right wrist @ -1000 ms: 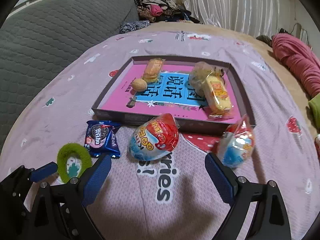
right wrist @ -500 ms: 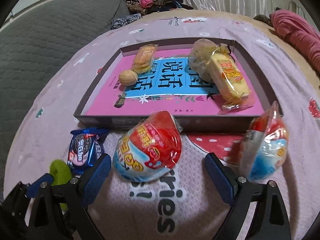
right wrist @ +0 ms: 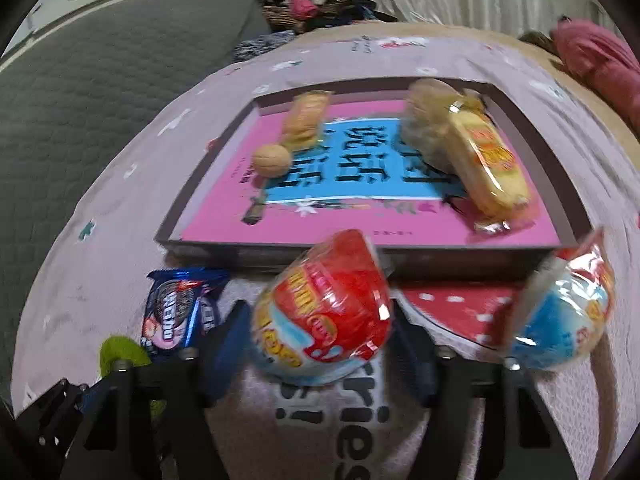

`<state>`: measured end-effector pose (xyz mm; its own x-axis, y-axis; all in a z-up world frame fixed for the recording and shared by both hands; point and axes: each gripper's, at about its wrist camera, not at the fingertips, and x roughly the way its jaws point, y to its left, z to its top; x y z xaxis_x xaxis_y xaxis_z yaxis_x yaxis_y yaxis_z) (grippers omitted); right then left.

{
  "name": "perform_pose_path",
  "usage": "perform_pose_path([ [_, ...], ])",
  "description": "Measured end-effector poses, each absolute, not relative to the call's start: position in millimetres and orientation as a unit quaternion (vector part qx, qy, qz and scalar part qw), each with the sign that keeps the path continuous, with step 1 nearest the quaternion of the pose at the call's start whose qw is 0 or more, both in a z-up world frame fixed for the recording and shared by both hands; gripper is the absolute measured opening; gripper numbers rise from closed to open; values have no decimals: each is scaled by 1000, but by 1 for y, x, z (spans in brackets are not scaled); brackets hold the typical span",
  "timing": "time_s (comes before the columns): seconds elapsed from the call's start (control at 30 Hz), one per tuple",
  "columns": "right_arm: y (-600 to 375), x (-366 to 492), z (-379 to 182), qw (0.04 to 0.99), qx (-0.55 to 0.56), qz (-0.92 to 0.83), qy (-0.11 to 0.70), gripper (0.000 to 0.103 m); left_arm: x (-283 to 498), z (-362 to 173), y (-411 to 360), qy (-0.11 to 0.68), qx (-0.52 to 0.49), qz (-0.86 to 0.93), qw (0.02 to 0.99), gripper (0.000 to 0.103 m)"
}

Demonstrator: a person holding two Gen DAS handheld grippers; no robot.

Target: Organize objects

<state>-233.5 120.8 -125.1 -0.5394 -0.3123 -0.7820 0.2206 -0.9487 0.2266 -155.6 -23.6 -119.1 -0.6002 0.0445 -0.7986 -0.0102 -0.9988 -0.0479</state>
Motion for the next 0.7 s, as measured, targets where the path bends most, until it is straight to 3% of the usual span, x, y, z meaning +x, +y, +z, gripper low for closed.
perform_pose_path([
  [0.1, 115, -230, -125, 160, 447, -879, -37, 61, -156, -119, -26, -24, -446, 894, 15, 42],
  [0.27, 121, -220, -114, 166, 420, -891, -44, 60, -155, -119, -25, -25, -443, 896, 26, 13],
  [0.7, 134, -195, -93, 157, 414, -896, -33, 60, -142, -98, -24, -27, -436, 899, 43, 11],
])
